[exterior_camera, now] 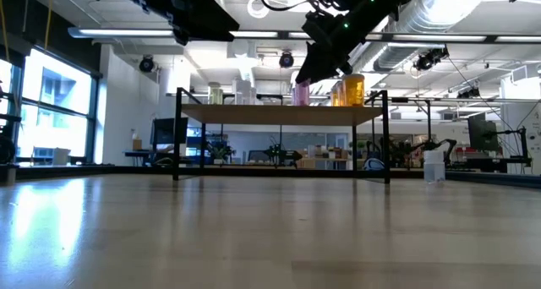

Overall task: Pick and place medicine bottles onto shelf by color
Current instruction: Put the pink pill bottle aligned with the other pink pill bottles on the shelf, then put the white pill bottle aligned with the other white pill bottles on the shelf

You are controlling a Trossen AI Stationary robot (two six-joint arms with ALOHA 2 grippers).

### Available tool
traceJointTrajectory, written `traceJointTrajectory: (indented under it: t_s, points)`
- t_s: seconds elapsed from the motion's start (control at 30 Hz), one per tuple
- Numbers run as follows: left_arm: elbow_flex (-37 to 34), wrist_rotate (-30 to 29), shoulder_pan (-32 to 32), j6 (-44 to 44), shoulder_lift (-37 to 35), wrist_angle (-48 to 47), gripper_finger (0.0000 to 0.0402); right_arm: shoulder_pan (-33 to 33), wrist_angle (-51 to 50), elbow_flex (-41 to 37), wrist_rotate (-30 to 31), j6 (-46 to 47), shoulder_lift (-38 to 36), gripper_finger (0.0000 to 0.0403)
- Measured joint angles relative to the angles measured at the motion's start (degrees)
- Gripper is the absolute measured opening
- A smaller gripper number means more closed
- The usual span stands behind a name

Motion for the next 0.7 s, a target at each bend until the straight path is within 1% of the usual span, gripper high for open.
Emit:
traceJointTrajectory:
  t_s: [0.13,0.43,0.53,0.7]
  points:
    - [0.0,0.0,0.0,0.01,0.0,-0.02,0.0223,0.02,-0.02,0.0,0.95,0.4,0.0,0.0121]
    - [0.0,0.02,0.0,0.01,0.0,-0.04,0.0223,0.02,-0.35,0.0,1.51,0.42,0.04,0.0177]
    - [0.0,0.02,0.0,0.01,0.0,-0.04,0.0223,0.02,-0.18,0.48,1.51,0.42,0.04,0.0185]
    - [0.0,0.02,0.0,0.01,0.0,-0.06,0.0223,0.02,-0.56,2.19,1.53,0.4,0.04,0.0186]
